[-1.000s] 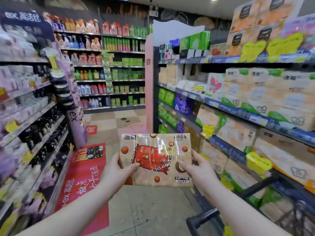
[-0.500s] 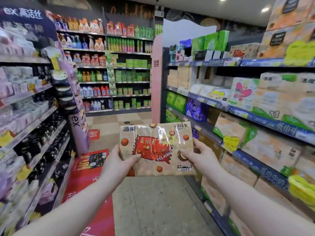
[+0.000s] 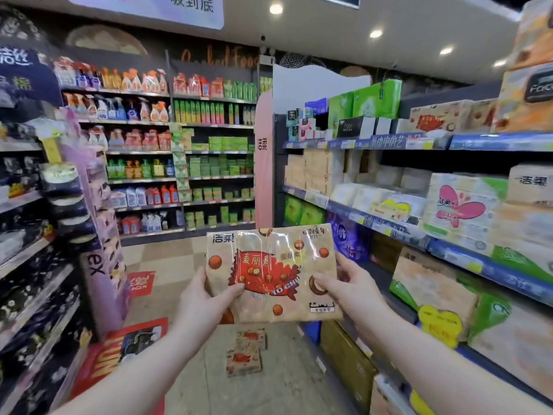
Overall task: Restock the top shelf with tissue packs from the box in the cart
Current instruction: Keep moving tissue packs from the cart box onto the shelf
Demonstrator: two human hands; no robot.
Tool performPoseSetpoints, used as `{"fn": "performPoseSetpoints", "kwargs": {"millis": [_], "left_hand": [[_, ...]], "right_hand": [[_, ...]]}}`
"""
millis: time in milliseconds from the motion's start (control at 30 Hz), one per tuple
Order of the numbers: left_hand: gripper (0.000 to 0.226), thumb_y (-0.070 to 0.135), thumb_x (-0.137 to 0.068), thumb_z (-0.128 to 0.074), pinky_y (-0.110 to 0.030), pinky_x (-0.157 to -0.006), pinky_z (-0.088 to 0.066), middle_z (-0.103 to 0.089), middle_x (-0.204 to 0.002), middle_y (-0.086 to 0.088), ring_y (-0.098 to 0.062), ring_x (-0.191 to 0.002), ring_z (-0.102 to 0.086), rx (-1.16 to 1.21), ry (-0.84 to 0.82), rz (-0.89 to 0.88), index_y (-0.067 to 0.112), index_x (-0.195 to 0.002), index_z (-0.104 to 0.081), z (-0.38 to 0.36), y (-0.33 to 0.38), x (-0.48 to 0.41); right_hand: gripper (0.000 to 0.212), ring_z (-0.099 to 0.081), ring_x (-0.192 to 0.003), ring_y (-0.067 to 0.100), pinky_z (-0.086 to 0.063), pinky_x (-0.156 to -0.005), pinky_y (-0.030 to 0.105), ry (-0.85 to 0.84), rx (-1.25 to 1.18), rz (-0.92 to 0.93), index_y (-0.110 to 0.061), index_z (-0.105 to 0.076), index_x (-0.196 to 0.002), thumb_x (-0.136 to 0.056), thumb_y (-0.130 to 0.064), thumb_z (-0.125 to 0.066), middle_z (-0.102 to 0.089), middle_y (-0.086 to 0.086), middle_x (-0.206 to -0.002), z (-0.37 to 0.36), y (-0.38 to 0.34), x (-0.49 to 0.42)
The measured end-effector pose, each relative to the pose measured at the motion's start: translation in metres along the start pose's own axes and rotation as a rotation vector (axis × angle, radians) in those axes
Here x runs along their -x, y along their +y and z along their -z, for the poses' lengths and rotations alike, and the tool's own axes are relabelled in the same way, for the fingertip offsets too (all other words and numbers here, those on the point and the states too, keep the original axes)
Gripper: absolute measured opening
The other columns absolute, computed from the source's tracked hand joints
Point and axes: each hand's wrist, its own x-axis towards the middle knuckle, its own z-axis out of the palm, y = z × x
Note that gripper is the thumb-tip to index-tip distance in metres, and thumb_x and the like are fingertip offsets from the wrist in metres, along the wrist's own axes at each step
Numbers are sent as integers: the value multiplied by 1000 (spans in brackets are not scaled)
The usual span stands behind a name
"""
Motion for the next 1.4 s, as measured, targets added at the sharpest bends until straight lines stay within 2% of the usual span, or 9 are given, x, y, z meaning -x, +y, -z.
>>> {"fn": "performPoseSetpoints", "kwargs": {"millis": [233, 367, 533, 667, 767, 967, 1067, 1267, 1400], "left_hand": [[50, 41, -71, -76, -40, -89, -51, -66, -107, 7, -16, -99, -63, -9, -83, -12, 30, -114, -54, -57, -20, -107], [43, 28, -74, -77, -29, -75, -50, -66, -100, 6, -14, -93, -62, 43, -136, -82, 22, -112, -57, -97, -26, -181], [51, 36, -69, -80, -35, -81, -51, -68, -105, 6, -16, -97, -63, 95, -223, -158, 27, -114, -57, -141, -32, -287], [44, 37, -69, -80, -42, -91, -50, -67, -101, 10, -17, -99, -62, 99, -283, -257, 38, -105, -55, -176, -13, -365], [51, 38, -71, -79, -38, -91, -48, -65, -104, 9, -17, -100, -60, 110, -342, -329, 30, -116, -55, -212, 14, -407], [62, 50, -66, -79, -44, -95, -49, -65, -108, 3, -22, -102, -62, 252, -462, -476, 25, -117, -54, -288, 97, -459], [57, 59, -55, -75, -46, -93, -49, -66, -103, 6, -20, -100, -63, 348, -472, -540, 31, -101, -55, -323, 147, -480], [49, 45, -68, -79, -34, -92, -48, -65, -104, 6, -16, -96, -62, 463, -398, -617, 22, -107, -59, -387, 244, -505], [50, 43, -66, -81, -42, -90, -51, -64, -104, 1, -22, -97, -63, 454, -398, -646, 22, -101, -53, -433, 303, -516]], "right_hand": [[44, -70, -87, 13, -58, -81, 40, 62, 74, -10, -45, -51, -111, -85, -14, -67, -68, -3, -107, 12, 12, -89], [39, -69, -88, 13, -57, -83, 39, 188, 140, 24, -45, -57, -107, -85, -15, -67, -69, -6, -101, 18, 16, -149], [47, -68, -73, 2, -52, -54, 15, 298, 146, 44, -29, -50, -128, -87, -14, -65, -67, -4, -104, 18, 11, -232], [40, -68, -80, 8, -57, -66, 24, 401, 189, 52, -31, -54, -121, -86, -15, -66, -65, -9, -100, 23, -1, -288], [33, -68, -78, 7, -57, -63, 24, 501, 209, 87, -39, -56, -103, -86, -12, -65, -67, -8, -98, 42, -18, -315], [37, -69, -84, 11, -58, -73, 31, 692, 366, 170, -28, -58, -119, -85, -17, -68, -69, -4, -97, 107, -79, -354], [39, -69, -79, 10, -55, -67, 26, 733, 443, 216, -28, -58, -121, -85, -20, -69, -70, -5, -94, 146, -117, -371], [27, -65, -54, -4, -46, -45, 12, 799, 591, 327, -24, -61, -112, -85, -21, -68, -68, -7, -85, 228, -178, -407], [27, -70, -85, 16, -58, -77, 36, 822, 687, 310, -24, -60, -110, -84, -24, -67, -71, 0, -99, 285, -203, -428]]}}
